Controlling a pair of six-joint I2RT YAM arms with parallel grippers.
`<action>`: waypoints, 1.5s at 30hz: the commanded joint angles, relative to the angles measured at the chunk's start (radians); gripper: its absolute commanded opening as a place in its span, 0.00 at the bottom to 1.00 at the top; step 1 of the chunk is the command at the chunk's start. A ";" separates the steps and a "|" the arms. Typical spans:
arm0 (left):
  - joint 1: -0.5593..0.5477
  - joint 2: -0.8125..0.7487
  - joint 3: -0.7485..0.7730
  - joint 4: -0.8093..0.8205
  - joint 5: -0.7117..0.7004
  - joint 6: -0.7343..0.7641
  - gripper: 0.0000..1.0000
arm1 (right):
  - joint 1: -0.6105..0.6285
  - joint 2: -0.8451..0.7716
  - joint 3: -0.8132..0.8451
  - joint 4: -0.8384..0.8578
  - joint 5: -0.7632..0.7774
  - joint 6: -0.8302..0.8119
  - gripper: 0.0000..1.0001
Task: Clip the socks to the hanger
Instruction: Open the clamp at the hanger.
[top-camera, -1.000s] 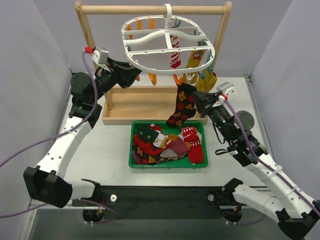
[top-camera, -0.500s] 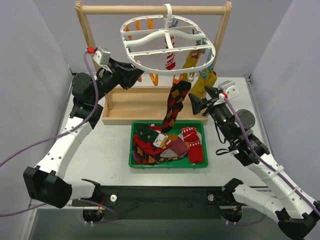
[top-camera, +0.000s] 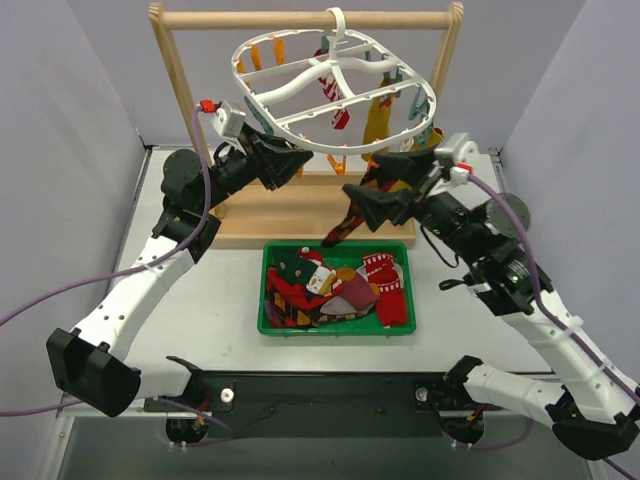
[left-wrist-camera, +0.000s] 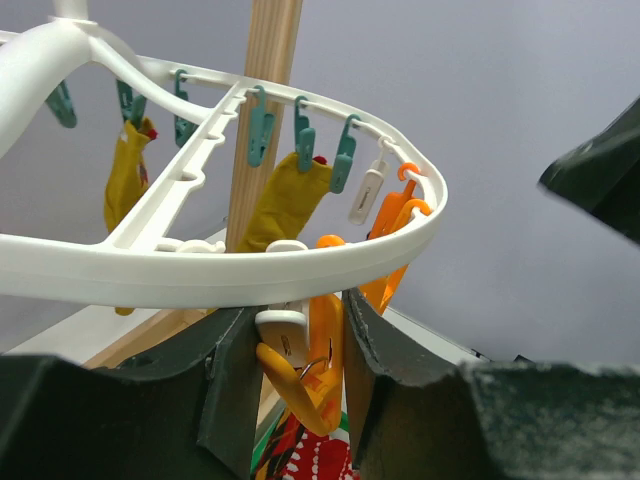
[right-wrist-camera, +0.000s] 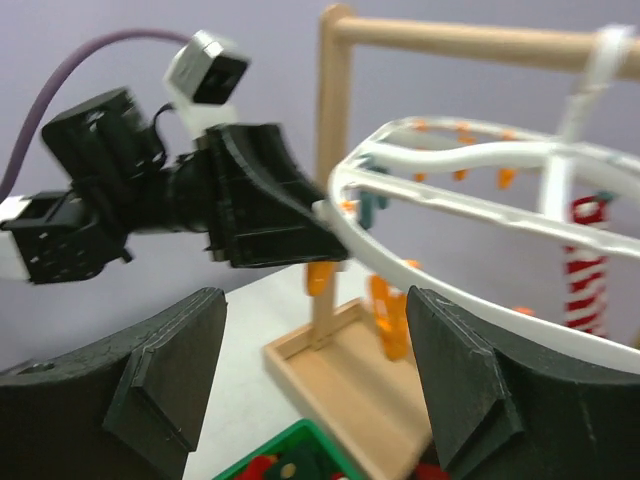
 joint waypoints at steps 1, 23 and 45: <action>-0.039 -0.020 0.036 0.001 -0.003 -0.026 0.23 | 0.048 0.153 0.036 0.070 -0.203 0.090 0.73; -0.073 -0.037 0.016 0.024 -0.010 -0.050 0.24 | 0.003 0.341 0.007 0.303 -0.134 0.156 0.64; -0.081 -0.060 -0.019 0.036 -0.026 -0.102 0.42 | -0.009 0.359 -0.032 0.446 0.005 0.196 0.21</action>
